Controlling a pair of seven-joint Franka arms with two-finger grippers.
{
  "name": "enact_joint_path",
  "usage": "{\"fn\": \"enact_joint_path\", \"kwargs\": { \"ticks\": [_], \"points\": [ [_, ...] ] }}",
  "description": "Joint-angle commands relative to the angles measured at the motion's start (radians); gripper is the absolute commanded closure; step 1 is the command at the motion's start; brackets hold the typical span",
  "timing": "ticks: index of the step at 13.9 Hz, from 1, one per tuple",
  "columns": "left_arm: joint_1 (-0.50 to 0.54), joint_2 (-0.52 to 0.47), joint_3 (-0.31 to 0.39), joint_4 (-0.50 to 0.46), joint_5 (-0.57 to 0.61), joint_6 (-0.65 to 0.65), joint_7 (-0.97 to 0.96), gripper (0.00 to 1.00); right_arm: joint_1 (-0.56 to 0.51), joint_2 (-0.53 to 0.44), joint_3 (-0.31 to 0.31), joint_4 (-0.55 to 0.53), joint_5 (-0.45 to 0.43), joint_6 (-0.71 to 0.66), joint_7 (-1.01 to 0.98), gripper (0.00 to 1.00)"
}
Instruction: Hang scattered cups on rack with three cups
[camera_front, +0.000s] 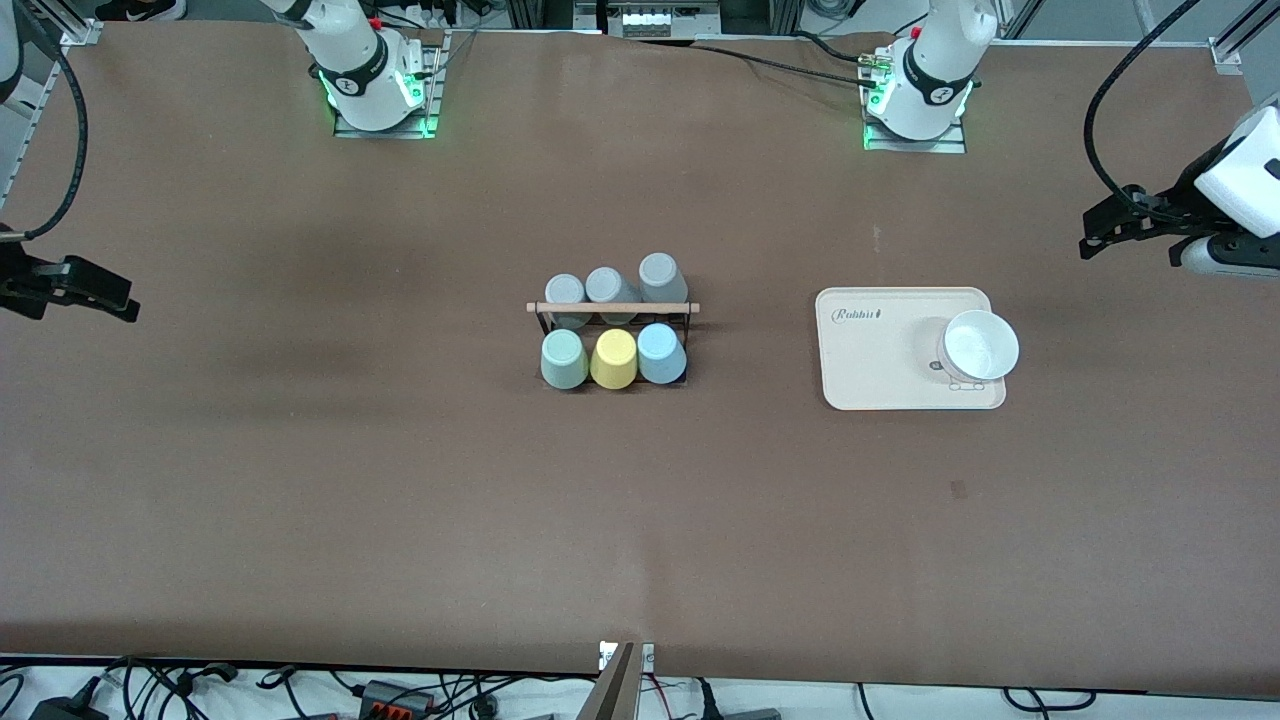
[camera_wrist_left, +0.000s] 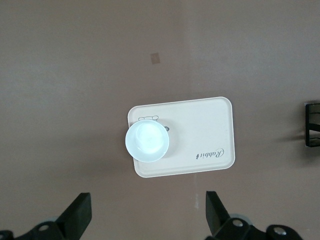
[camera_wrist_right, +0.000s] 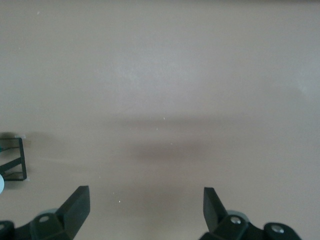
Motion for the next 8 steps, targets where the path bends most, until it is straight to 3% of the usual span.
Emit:
{"fn": "enact_joint_path", "kwargs": {
  "ticks": [1, 4, 8],
  "points": [
    [0.001, -0.007, -0.002, 0.011, 0.006, -0.017, 0.012, 0.0, 0.004, -0.188, 0.001, -0.278, -0.003, 0.11, -0.016, 0.0],
    [0.001, -0.009, -0.008, 0.011, 0.006, -0.019, 0.014, 0.0, 0.004, -0.25, -0.001, -0.379, -0.003, 0.176, -0.017, 0.0],
    [0.001, -0.009, -0.005, 0.011, 0.006, -0.019, 0.014, 0.0, 0.001, -0.23, 0.003, -0.35, -0.005, 0.16, -0.02, 0.0]
  ]
}}
